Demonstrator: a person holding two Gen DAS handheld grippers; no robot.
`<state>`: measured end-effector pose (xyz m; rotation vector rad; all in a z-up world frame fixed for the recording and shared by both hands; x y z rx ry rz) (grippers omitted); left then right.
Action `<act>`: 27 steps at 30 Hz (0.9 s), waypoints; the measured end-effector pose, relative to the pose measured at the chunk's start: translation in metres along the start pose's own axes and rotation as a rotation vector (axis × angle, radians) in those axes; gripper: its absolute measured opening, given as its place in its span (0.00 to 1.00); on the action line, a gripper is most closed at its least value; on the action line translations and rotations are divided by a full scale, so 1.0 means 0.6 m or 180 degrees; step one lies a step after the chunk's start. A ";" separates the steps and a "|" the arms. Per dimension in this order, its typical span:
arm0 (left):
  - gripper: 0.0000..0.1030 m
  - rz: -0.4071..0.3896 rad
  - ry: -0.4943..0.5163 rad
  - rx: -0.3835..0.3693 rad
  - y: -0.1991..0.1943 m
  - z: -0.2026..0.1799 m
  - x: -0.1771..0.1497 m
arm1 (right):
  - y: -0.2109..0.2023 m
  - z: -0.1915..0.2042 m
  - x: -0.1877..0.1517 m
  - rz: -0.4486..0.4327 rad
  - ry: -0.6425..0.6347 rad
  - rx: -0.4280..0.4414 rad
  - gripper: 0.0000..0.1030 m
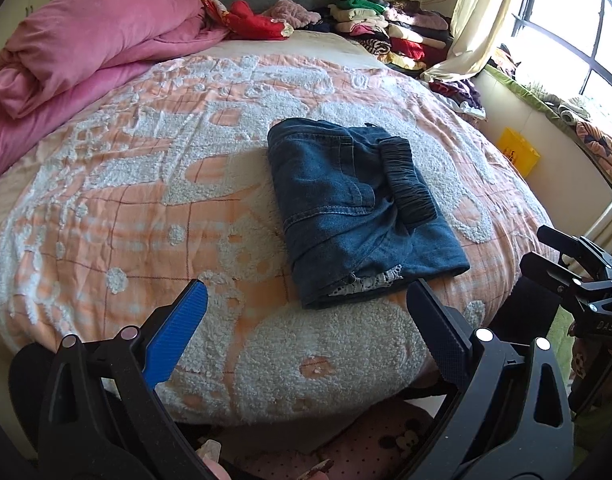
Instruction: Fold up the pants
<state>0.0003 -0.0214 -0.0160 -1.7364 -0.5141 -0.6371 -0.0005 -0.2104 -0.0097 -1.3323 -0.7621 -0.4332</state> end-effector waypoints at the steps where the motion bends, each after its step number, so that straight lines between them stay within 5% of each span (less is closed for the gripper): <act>1: 0.91 0.0003 0.0001 0.0003 0.000 0.000 0.000 | 0.000 -0.001 0.000 0.0001 0.0002 -0.0002 0.96; 27: 0.91 0.0066 0.0006 0.0120 -0.007 -0.008 -0.005 | -0.001 -0.002 0.004 0.0012 0.0020 -0.0006 0.96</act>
Point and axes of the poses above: each gripper's, at about its wrist camera, not at the fingertips, and y roughly the way its jaws point, z to its left, x to its top, the point moved 1 cm from there along y, roughly the way its jaws point, and after that the axes turned 3 degrees about -x, right-handed, at the moved point
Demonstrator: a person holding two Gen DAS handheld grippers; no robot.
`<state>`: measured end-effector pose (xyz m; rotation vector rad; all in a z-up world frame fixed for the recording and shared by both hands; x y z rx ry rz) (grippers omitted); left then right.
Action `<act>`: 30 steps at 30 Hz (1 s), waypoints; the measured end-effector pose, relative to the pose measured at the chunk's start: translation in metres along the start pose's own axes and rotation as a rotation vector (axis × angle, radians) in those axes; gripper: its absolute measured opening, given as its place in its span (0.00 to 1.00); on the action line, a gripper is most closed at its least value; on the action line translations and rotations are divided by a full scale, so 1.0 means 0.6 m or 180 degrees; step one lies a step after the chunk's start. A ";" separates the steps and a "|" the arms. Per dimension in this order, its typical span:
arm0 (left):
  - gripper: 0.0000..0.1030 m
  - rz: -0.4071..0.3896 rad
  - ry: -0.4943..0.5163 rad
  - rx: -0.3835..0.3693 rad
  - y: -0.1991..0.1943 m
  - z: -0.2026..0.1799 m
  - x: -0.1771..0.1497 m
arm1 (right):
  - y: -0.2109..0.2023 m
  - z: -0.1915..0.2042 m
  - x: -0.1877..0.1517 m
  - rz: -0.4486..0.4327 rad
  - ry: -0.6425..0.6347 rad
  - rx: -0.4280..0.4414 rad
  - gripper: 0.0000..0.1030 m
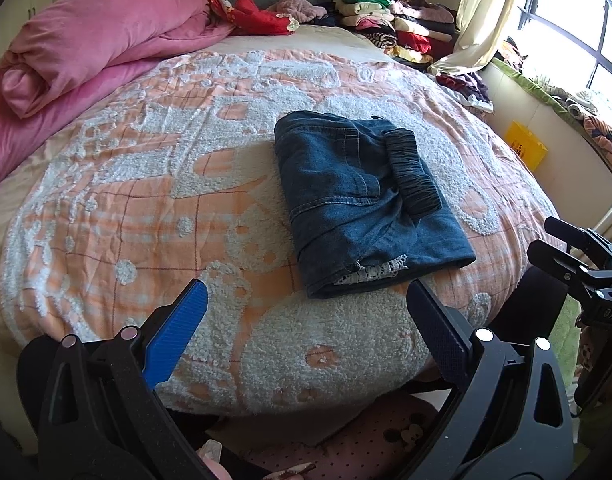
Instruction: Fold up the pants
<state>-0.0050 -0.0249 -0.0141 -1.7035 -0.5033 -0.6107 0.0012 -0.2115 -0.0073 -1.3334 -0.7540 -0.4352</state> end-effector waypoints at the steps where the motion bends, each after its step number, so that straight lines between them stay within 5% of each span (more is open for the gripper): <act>1: 0.91 0.0002 -0.0001 -0.0001 0.000 0.000 0.000 | 0.000 0.000 0.000 0.0001 0.0002 -0.0001 0.96; 30: 0.91 0.0054 -0.0023 0.0056 0.001 0.006 -0.004 | -0.002 0.003 0.000 0.0001 0.0004 -0.0022 0.96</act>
Point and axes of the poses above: each gripper's, at about its wrist camera, not at the fingertips, and y roughly the way its jaws point, z to its left, x to its top, the point moved 1 cm from there along y, roughly the way its jaws point, and after that the axes turned 3 degrees about -x, right-handed, at the moved point
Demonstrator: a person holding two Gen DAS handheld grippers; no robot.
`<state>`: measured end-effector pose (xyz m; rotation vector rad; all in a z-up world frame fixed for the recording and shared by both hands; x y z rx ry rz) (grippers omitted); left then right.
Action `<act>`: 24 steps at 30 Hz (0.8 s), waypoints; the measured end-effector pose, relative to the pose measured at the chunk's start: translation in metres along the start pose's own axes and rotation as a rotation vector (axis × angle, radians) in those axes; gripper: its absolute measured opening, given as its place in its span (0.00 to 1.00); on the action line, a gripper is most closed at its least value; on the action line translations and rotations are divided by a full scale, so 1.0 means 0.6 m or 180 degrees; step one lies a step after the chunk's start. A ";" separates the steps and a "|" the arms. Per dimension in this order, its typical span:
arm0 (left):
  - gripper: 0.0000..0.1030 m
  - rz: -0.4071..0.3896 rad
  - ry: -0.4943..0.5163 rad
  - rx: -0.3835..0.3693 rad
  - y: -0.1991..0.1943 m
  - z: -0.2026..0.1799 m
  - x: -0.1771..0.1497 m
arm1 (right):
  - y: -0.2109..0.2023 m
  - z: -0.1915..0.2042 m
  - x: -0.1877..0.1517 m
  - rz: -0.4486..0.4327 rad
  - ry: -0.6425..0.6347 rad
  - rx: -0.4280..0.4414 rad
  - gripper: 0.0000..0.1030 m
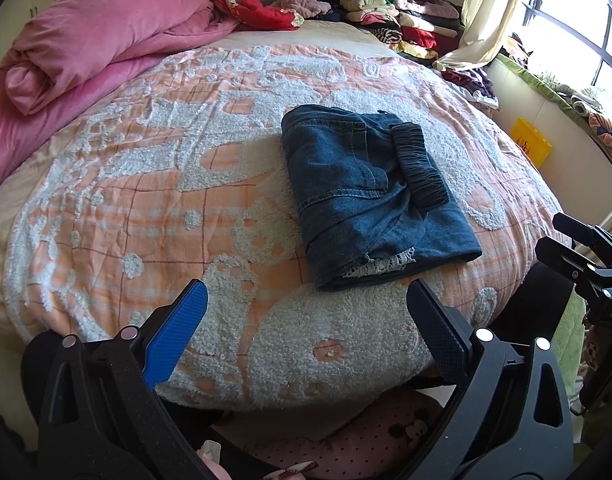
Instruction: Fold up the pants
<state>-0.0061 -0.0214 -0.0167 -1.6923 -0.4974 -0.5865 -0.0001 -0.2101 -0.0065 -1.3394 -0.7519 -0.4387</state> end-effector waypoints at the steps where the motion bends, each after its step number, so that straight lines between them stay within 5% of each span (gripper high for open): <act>1: 0.91 0.0000 -0.0001 0.0001 0.000 0.000 0.000 | 0.000 0.000 0.000 0.0001 -0.0001 0.0002 0.96; 24: 0.91 0.0073 -0.0035 0.0037 0.003 0.011 -0.003 | 0.006 -0.016 -0.005 0.0065 0.0043 -0.0111 0.96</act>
Point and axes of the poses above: each gripper's, at about its wrist camera, not at the fingertips, and y roughly the way its jaws point, z to its left, x to its top, the point moved 1 cm from there along y, roughly the way its jaws point, and after that the axes turned 3 degrees about -x, right-handed, at the moved point
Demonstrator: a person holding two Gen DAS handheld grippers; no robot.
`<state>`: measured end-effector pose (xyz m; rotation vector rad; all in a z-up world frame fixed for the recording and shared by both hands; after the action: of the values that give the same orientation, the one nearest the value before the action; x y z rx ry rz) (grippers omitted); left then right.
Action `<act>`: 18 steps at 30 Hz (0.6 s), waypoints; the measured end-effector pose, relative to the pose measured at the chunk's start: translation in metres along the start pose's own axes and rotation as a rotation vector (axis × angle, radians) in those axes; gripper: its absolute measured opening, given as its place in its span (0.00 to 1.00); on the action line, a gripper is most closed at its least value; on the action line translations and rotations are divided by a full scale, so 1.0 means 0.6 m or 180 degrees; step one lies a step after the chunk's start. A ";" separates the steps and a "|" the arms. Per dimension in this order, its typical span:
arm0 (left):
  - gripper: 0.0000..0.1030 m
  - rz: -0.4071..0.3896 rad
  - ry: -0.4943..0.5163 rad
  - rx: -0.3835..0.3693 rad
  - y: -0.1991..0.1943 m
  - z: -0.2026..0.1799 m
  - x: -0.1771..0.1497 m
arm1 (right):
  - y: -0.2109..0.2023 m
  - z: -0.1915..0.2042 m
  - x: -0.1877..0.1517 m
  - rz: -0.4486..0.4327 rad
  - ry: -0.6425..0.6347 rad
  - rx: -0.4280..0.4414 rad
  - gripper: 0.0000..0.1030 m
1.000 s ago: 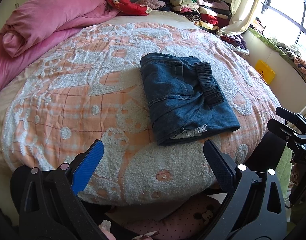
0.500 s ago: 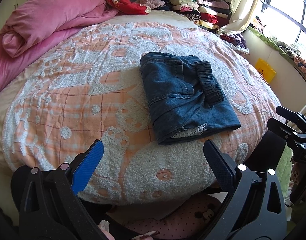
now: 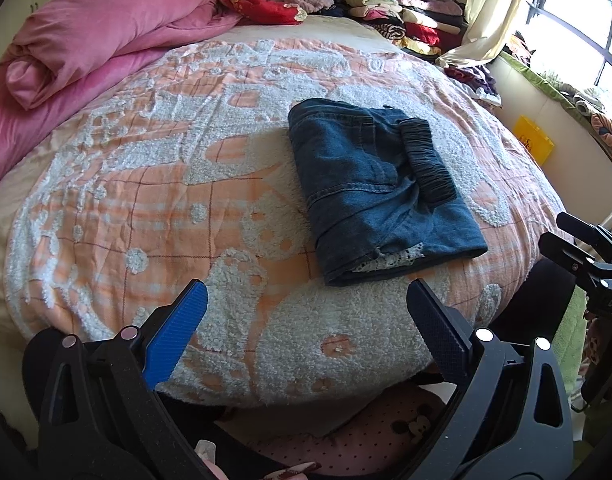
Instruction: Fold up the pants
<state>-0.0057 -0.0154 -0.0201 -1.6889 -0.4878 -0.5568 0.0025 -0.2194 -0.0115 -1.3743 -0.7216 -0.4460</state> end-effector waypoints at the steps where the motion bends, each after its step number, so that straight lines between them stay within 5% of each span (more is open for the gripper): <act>1: 0.91 0.0001 -0.0014 0.0025 0.001 0.003 0.000 | 0.001 -0.003 0.000 0.0008 0.0007 -0.0014 0.96; 11: 0.91 -0.0059 -0.0320 0.0274 0.013 0.099 0.032 | 0.036 -0.077 0.028 0.0078 0.0211 -0.0305 0.96; 18: 0.91 -0.0098 -0.0762 0.0914 0.062 0.276 0.123 | 0.093 -0.239 0.092 0.0096 0.0642 -0.0747 0.96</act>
<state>0.0911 0.1420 -0.0298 -1.4793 -0.7317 -0.2901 0.1083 -0.3439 -0.0188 -1.5312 -0.4935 -0.6510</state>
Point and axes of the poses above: each gripper's, at about its wrist camera, not at the fingertips, and y roughly the way its jaws point, z to its left, x to its top, the point moved 1 cm from there along y, roughly the way its jaws point, and after that the axes turned 3 degrees about -x, right-handed, at the moved point
